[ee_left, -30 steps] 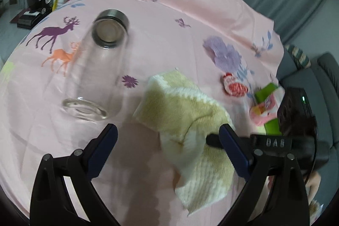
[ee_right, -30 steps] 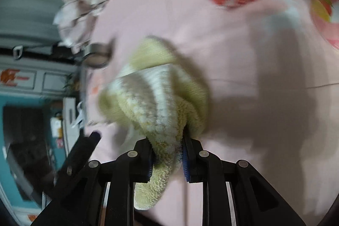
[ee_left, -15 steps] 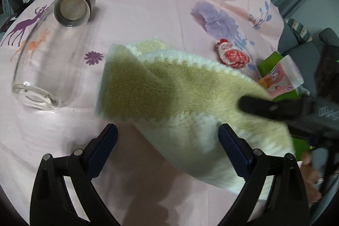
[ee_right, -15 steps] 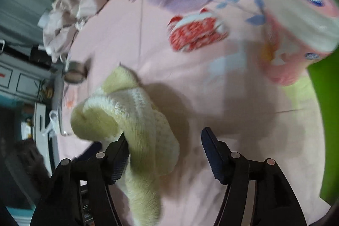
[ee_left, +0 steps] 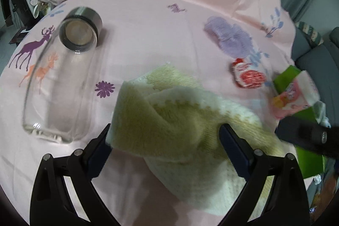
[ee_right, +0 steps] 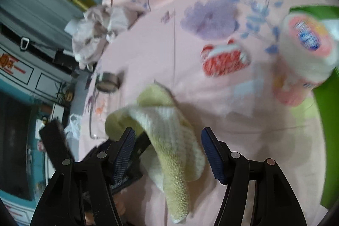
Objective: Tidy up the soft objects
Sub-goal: 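Lift the yellow-white knit cloth off the bedsheet with the right gripper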
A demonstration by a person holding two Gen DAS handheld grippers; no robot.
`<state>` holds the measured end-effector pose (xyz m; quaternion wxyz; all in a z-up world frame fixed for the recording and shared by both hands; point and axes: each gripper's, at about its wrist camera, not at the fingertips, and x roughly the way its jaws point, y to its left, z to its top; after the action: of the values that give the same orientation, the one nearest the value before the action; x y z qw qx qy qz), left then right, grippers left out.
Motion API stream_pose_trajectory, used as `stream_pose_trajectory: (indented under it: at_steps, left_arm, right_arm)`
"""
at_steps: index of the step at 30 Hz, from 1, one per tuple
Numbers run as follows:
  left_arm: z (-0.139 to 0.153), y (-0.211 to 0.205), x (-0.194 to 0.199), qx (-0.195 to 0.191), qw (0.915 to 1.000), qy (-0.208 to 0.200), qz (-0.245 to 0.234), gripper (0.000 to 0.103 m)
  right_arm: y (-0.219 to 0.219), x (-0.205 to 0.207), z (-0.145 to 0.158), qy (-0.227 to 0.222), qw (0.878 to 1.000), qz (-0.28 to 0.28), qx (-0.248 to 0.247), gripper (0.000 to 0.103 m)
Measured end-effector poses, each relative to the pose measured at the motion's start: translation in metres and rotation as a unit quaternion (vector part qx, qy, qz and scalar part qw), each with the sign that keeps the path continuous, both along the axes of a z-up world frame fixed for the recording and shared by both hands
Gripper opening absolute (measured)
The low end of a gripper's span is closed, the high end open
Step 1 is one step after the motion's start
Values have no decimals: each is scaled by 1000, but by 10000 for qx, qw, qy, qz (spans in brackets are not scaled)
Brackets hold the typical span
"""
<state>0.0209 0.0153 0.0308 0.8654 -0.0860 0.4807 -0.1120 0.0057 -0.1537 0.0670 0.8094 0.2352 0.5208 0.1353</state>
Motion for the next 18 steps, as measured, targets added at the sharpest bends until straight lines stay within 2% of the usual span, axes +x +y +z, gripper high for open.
stream_pose_trajectory:
  at_steps: [3,4,8,9,12,14,15,16,17,18]
  left_arm:
    - [-14,-7,11,266,9992,219,-185,98]
    - [-15,-10,14,317,9990,201,-234,102]
    - [-17,-18,17,562,9977,158,-354,99]
    - [-17,-20,17,605,9973,126,-386,98]
    - [-15,-24,15,560,9971,46,-506,83]
    - [-12,-27,11,363,9972,-4,-656,64]
    - [-11,-29,10,277,9970,-18,-722,60]
    - [-10,-32,9,225,9968,-43,-763,49]
    - [-9,-34,7,111,9963,-66,-844,34]
    - [-8,-36,5,-33,9958,-48,-917,24]
  right_arm:
    - [2,8,-18,325,9993,-105,168,67]
    - [3,14,-27,443,9987,-143,228,66]
    - [8,25,-46,683,9968,-206,360,46]
    - [7,26,-49,685,9966,-268,366,44]
    - [4,27,-57,727,9955,-357,493,41]
    - [2,28,-60,759,9940,-388,679,40]
    - [2,28,-60,755,9937,-370,739,40]
    - [4,28,-60,732,9938,-309,777,39]
    - [6,28,-59,717,9939,-272,788,39]
    - [8,28,-59,696,9942,-230,793,39]
